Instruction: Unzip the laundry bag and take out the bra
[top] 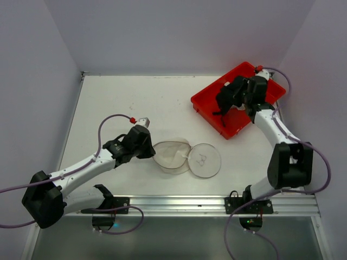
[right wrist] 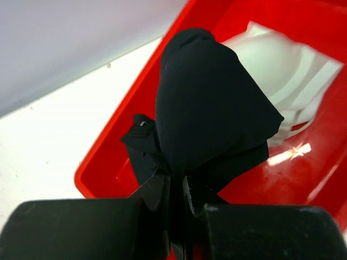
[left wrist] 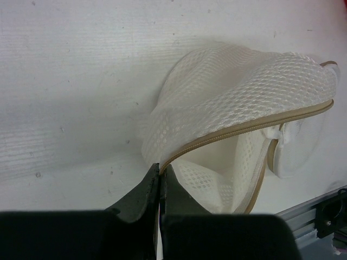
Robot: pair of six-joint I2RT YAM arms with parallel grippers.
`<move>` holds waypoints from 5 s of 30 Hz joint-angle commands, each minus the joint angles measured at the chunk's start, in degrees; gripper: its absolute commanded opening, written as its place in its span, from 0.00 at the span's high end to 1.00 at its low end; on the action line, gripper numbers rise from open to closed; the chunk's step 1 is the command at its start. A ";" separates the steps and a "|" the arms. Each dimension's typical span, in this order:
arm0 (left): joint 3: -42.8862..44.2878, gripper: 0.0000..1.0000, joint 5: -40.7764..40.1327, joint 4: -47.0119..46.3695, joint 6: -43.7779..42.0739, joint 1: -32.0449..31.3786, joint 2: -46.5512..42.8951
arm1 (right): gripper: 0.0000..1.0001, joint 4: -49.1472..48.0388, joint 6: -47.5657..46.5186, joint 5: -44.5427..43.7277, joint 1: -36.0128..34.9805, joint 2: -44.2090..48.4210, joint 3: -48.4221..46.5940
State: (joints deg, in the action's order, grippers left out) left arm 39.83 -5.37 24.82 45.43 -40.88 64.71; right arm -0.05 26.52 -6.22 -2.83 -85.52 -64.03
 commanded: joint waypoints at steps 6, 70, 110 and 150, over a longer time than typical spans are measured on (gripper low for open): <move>0.86 1.00 0.00 -1.88 -1.92 0.37 0.51 | 1.00 4.18 4.75 14.31 -0.16 -16.08 -9.62; 3.76 1.00 -3.25 11.57 -5.44 4.94 -1.51 | 0.32 13.33 19.09 10.70 -26.44 15.57 36.87; -7.48 1.00 13.81 -21.92 1.94 4.94 16.95 | 0.99 3.32 17.69 21.77 -46.47 2.83 11.03; -21.20 0.69 13.72 -25.71 8.45 5.02 -3.44 | 0.51 -32.73 24.98 28.45 -46.21 -17.58 19.38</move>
State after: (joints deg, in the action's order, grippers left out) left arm 19.46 7.86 -0.69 52.66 -35.70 64.07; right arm -28.45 50.43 21.63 -49.17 -101.10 -44.69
